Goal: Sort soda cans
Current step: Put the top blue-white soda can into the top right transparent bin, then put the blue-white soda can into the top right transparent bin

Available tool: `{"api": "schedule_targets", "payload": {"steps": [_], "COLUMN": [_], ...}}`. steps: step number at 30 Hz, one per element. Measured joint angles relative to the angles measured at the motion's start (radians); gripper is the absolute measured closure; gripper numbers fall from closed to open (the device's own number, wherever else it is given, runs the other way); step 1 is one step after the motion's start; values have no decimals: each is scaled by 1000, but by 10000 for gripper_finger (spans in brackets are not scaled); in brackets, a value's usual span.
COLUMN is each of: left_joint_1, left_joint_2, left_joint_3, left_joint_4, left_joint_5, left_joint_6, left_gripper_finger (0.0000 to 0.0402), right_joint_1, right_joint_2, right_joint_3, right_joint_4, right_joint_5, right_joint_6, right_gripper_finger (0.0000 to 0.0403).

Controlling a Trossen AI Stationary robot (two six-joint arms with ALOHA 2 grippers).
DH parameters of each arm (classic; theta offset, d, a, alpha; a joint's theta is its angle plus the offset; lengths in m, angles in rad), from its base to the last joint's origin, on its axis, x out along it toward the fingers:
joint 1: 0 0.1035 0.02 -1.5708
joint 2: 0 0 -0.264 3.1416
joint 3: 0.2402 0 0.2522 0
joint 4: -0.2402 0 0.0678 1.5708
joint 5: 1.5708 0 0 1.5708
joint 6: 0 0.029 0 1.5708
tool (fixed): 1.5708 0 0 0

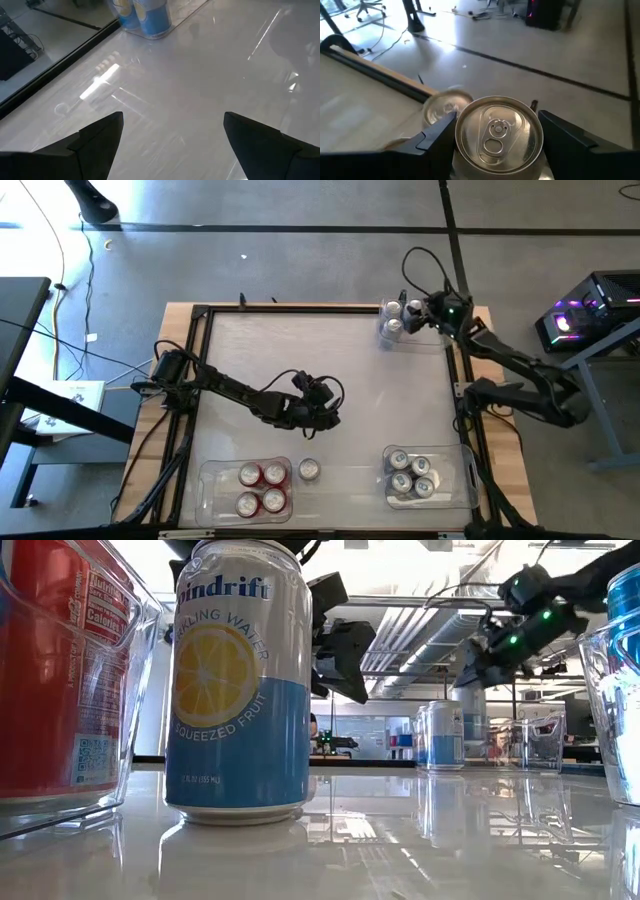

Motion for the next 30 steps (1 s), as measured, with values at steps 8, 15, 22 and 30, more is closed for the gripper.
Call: {"api": "schedule_targets", "payload": {"steps": [8,15,22,30], "left_joint_1": [0,0,0,-1], "left_joint_2": [0,0,0,0], "left_joint_3": [0,0,0,0], "left_joint_4": [0,4,7,21], "left_joint_5": [6,6,6,30], "left_joint_6": [0,0,0,0], "left_gripper_finger": [62,62,62,62], "right_joint_1": [-39,-39,-39,-39], "right_joint_2": [118,184,209,122], "right_joint_3": [-39,-41,-34,11], "right_joint_4": [139,153,148,56], "right_joint_5": [-45,-49,-49,-44], "right_joint_6": [0,-12,-20,-31], "right_gripper_finger": [170,149,109,105]}}
